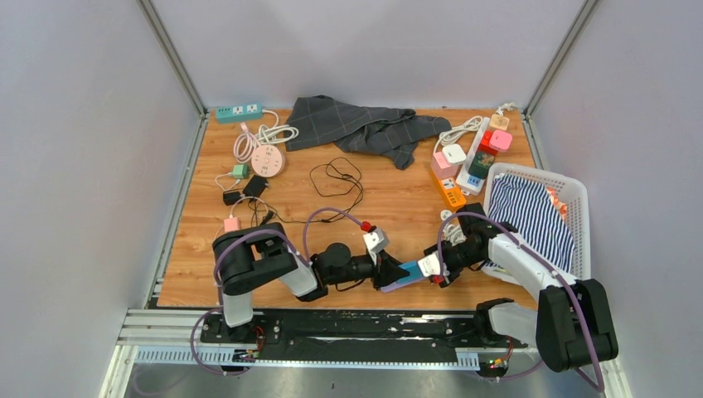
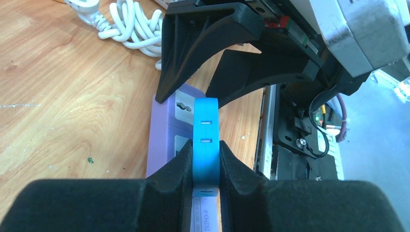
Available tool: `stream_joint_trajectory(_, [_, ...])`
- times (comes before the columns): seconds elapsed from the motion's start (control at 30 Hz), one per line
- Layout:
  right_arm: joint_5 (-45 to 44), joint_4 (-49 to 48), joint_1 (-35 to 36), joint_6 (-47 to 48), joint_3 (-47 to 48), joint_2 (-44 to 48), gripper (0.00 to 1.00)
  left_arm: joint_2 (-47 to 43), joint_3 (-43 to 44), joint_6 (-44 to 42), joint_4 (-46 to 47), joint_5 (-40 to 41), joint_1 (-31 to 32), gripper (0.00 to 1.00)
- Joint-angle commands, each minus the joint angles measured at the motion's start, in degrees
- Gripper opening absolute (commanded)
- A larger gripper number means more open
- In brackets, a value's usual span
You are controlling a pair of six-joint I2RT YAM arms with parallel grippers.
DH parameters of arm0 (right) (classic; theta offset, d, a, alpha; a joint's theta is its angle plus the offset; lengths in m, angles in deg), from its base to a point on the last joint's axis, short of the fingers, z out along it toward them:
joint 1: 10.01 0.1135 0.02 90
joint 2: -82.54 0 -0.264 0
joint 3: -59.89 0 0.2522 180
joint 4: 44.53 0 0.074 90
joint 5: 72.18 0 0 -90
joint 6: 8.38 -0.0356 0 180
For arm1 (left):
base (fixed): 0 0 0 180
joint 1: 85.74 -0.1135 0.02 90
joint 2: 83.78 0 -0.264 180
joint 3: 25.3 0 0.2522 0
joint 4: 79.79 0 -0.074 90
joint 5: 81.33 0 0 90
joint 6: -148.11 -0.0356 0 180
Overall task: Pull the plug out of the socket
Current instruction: Remove the plug from the socket.
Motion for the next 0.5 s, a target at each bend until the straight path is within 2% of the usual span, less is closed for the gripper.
stream_joint_trajectory(0.0, [-2.4,4.2,0.9,1.3,-1.0,-0.6,0.17,-2.0,-2.5,-7.0,2.2,6.2,1.8,0.0])
stream_joint_trajectory(0.07, [-2.6,4.4,0.9,1.5,-1.0,-0.7,0.16,-3.6,-1.8,-11.7,-1.4,9.5,4.2,0.0])
stream_joint_trajectory(0.17, [-3.0,5.2,0.8,2.5,-0.9,-0.9,0.14,-5.5,1.2,-17.3,-11.7,13.4,7.2,0.0])
stream_joint_trajectory(0.27, [-3.1,5.4,0.8,2.7,-0.9,-0.9,0.13,-6.0,2.5,-19.7,-14.8,16.5,8.9,0.0])
stream_joint_trajectory(0.37, [-3.1,5.5,0.8,2.7,-0.8,-1.0,0.13,-6.1,2.3,-17.3,-14.3,17.9,8.9,0.0])
stream_joint_trajectory(0.47, [-3.2,5.6,0.8,2.8,-0.8,-1.0,0.12,-6.1,1.4,-7.4,-11.1,15.4,6.2,0.0])
